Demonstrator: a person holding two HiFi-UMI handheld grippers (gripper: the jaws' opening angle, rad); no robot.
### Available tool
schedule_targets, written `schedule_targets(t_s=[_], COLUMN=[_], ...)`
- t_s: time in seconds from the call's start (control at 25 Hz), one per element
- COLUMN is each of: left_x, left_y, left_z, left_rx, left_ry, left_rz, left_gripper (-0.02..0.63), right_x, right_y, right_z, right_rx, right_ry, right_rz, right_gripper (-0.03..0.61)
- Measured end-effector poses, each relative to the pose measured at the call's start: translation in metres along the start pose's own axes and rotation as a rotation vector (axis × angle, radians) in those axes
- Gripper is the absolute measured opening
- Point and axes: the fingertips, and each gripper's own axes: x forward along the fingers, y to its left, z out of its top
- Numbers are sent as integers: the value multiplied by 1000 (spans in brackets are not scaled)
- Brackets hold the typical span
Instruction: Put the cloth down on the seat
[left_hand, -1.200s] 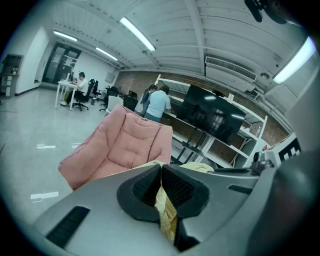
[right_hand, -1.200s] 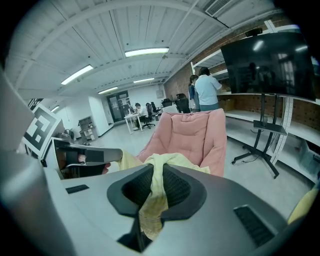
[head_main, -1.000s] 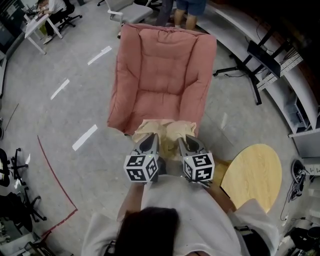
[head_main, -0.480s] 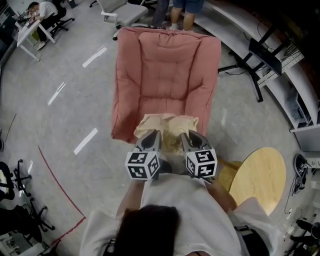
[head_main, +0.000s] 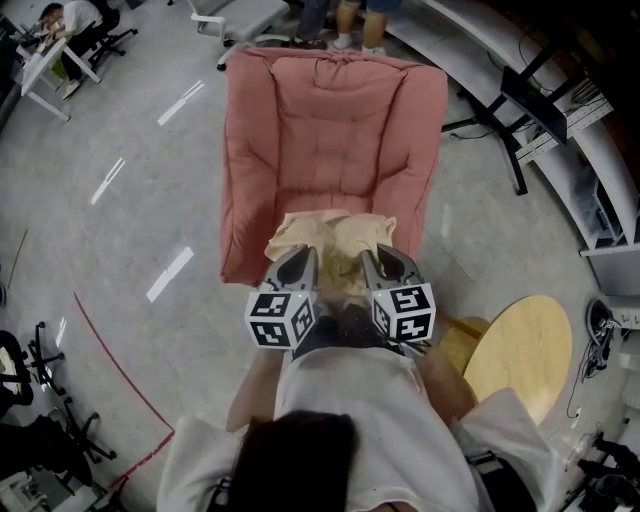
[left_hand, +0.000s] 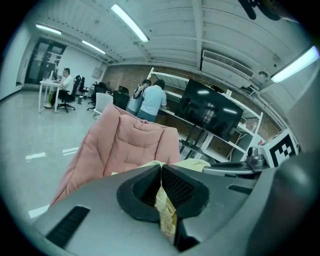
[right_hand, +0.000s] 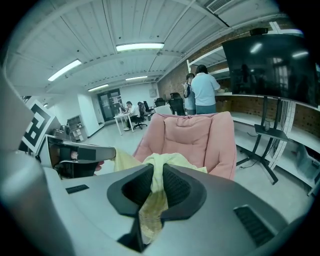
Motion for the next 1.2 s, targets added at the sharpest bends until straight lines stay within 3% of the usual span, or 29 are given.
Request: schedule_targets(t_s=[0.64, 1.2], left_x=[71, 141], left_y=[54, 118], left_z=[11, -46], left_rx=[-70, -171], left_ry=[41, 116], left_rz=[102, 178], left_gripper=[34, 32], right_x=[84, 179], right_y=[-37, -67], right_z=[8, -49], right_rx=[-48, -111], right_ry=[79, 188], right_rz=[50, 48], right_gripper=[69, 69])
